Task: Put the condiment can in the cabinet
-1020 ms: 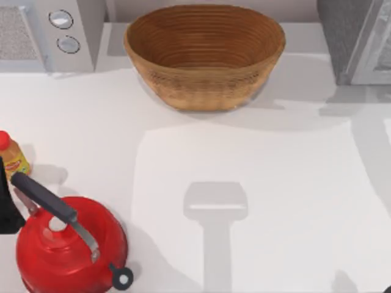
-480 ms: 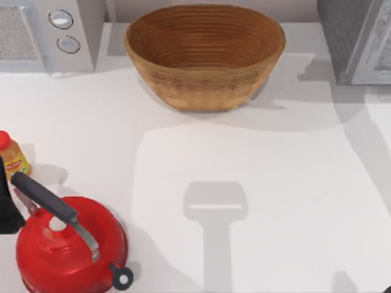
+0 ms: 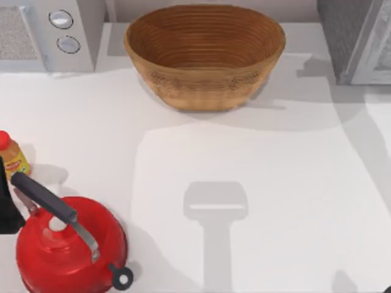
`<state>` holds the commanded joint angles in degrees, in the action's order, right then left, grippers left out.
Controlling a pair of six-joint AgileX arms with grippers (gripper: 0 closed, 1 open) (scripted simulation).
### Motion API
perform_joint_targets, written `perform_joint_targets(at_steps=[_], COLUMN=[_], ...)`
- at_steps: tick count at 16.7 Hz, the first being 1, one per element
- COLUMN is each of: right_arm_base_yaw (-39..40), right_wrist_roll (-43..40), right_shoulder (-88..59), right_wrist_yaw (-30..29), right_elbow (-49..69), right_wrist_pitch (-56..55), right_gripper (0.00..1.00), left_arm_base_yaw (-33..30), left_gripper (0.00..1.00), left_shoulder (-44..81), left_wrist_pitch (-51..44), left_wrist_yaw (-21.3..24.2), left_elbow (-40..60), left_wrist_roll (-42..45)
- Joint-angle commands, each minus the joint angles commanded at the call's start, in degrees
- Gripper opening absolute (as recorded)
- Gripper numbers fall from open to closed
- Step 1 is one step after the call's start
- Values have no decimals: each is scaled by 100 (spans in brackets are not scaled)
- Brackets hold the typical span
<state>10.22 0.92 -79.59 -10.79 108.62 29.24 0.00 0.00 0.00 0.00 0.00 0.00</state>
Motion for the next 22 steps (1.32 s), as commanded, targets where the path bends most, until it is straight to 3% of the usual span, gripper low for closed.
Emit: perform_joint_targets(at_steps=[8, 15, 22], right_arm_base_yaw=[-305, -430, -430], right_wrist_roll=[17, 13, 13], right_shoulder=[-2401, -2734, -2734], right_wrist_yaw=[276, 382, 382], right_elbow=[1999, 2297, 2297], right_wrist_pitch=[-317, -428, -428], right_gripper=[0, 0, 53], left_arm_base_yaw=[0, 0, 0], left_gripper=[100, 100, 100], left_shoulder=[0, 0, 0], left_wrist_pitch=[0, 0, 0], left_wrist_yaw=[0, 0, 0], left_elbow=[0, 0, 0], left_wrist_roll=[0, 0, 0])
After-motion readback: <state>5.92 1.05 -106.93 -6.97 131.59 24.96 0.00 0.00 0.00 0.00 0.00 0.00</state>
